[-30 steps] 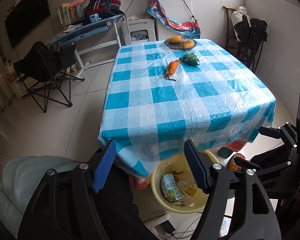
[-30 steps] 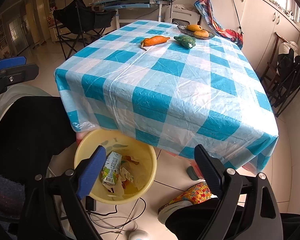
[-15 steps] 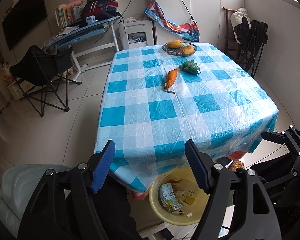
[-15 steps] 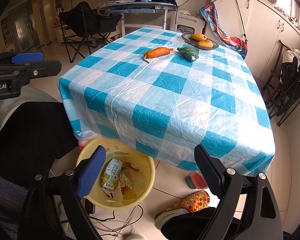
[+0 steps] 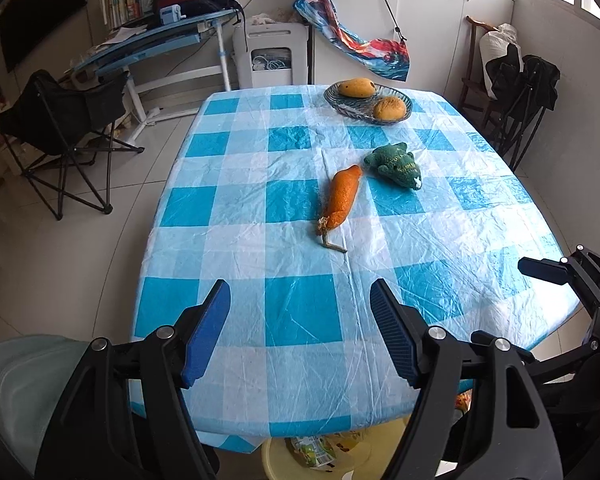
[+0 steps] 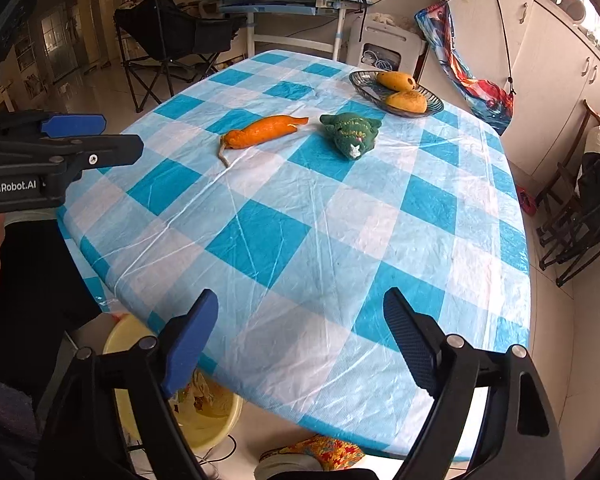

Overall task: Collect trash
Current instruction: 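Move both open grippers back over the table toward the last peel and plush, then grasp the last orange peel with left while right grasps the green plush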

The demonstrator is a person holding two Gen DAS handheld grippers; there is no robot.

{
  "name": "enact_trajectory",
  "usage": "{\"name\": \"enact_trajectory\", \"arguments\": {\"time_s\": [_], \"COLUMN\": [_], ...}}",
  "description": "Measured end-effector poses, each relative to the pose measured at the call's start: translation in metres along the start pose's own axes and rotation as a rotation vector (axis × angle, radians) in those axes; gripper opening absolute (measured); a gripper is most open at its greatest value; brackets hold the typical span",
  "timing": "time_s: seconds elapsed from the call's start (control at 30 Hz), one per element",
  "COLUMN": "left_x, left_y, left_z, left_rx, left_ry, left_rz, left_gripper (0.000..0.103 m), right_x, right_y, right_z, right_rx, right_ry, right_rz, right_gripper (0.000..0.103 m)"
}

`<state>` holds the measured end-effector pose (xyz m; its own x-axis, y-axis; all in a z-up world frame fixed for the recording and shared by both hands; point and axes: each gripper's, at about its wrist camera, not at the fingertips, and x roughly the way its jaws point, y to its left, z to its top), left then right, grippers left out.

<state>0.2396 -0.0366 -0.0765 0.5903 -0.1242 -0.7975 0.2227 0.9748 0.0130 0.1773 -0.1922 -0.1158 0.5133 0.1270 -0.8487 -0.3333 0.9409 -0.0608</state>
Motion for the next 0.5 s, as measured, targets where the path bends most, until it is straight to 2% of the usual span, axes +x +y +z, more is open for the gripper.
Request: {"name": "enact_trajectory", "arguments": {"time_s": [0.33,0.5], "left_x": [0.057,0.075], "left_y": [-0.009,-0.009], "left_z": [0.032,0.041], "left_rx": [-0.023,-0.03], "left_ry": [0.031,0.043], "left_rz": [-0.012,-0.027], "left_gripper": [0.07,0.07], "right_x": [0.048,0.063], "right_y": [-0.02,-0.033], "right_z": [0.052,0.072], "right_rx": [-0.045,-0.021], "right_ry": [0.004,-0.003], "right_rz": [0.017,0.024], "right_gripper": [0.076,0.075]}}
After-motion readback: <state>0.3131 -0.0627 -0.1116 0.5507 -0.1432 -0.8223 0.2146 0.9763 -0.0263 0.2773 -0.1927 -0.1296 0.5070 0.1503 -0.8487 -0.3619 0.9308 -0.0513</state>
